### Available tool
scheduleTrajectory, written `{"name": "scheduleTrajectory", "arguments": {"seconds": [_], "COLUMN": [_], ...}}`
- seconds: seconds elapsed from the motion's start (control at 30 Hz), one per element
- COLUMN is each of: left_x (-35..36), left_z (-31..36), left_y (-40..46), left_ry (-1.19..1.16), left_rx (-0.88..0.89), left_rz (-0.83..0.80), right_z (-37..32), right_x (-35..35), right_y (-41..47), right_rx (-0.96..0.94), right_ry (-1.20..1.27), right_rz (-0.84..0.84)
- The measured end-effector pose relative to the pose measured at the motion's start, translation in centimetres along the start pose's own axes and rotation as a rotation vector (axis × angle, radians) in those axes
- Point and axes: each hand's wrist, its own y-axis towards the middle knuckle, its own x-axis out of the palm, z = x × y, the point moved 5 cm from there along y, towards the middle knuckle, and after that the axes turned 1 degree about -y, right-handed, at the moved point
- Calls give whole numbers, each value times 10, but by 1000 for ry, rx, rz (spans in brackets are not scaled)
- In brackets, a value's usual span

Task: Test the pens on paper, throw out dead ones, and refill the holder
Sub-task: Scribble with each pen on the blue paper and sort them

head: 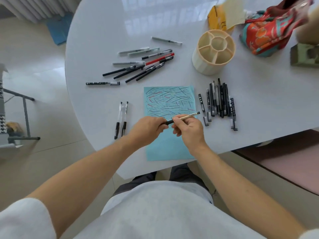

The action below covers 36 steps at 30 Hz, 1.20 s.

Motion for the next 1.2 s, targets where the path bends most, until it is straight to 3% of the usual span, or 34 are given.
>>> {"name": "scheduleTrajectory", "arguments": {"seconds": [0.07, 0.13, 0.23, 0.4, 0.5, 0.8, 0.9, 1.03, 1.2], "left_x": [2, 2, 4, 22, 29, 32, 32, 27, 16], "left_z": [-11, -33, -53, -35, -30, -25, -26, -22, -6], "left_y": [-3, -15, -32, -31, -31, -34, -34, -34, -37], "left_ry": [21, 33, 74, 84, 55, 27, 15, -47, -150], "left_rx": [-60, -137, -138, 103, 95, 17, 3, -32, -82], "left_rz": [40, 72, 98, 103, 86, 111, 89, 122, 143], "right_z": [6, 10, 16, 20, 24, 23, 22, 17, 8], "right_x": [-28, -65, -87, -46, -30, -36, -44, -40, -17], "right_y": [5, 11, 16, 7, 2, 0, 0, -1, -10], "right_rx": [63, 94, 73, -136, -237, -344, -298, -184, -112], "right_ry": [93, 84, 18, -238, -381, -641, -564, -192, -2], "right_rz": [223, 339, 249, 61, 18, 147, 124, 107, -116]}}
